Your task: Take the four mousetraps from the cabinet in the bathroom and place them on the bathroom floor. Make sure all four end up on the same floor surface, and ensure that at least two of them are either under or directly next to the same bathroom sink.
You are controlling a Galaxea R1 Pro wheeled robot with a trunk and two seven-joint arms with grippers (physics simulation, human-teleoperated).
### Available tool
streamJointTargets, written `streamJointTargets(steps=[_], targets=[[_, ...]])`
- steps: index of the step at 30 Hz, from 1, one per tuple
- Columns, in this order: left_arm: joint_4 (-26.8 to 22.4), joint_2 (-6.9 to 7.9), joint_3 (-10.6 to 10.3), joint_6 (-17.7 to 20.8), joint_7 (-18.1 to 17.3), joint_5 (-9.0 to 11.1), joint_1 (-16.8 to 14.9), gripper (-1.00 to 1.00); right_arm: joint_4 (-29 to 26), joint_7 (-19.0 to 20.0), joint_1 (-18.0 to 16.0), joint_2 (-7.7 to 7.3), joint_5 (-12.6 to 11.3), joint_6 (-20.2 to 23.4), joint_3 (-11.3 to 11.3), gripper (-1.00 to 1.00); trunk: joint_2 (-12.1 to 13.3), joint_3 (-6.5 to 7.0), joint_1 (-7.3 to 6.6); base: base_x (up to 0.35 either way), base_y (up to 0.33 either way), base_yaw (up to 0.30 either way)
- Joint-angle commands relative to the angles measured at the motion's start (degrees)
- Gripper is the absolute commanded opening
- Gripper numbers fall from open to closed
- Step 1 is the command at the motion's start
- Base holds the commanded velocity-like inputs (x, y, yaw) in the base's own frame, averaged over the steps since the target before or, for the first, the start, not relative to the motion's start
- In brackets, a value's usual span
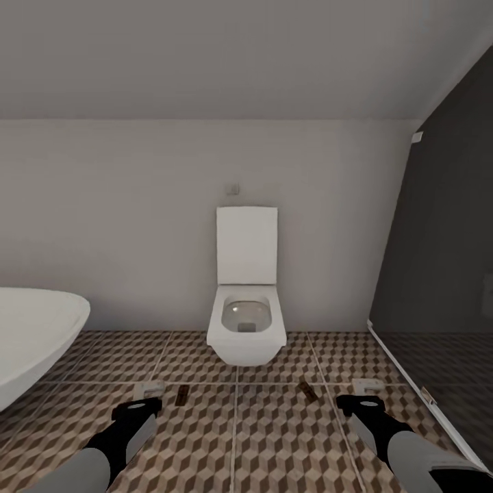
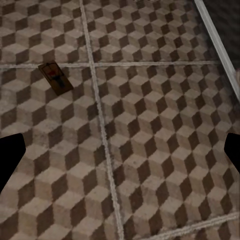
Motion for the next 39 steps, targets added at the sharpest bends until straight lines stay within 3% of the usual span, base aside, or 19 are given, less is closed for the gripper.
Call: streamJointTargets(steps=[1, 39], targets=[[-0.14, 0.07, -0.48, 0.38, 0.40, 0.32, -0.01, 1.00, -0.10, -0.17, -0.02, -0.01, -0.03, 0.31, 0.13, 1.00, 0.39, 0.12, -0.24, 0.000, 0.000, 0.000], [-0.08, 0.10, -0.31, 0.38, 0.11, 0.33, -0.01, 1.00, -0.02, -0.39, -0.01, 0.13, -0.13, -0.68, 0.13, 1.00, 15.63, 6.94, -8.58, 0.000, 0.000, 0.000]])
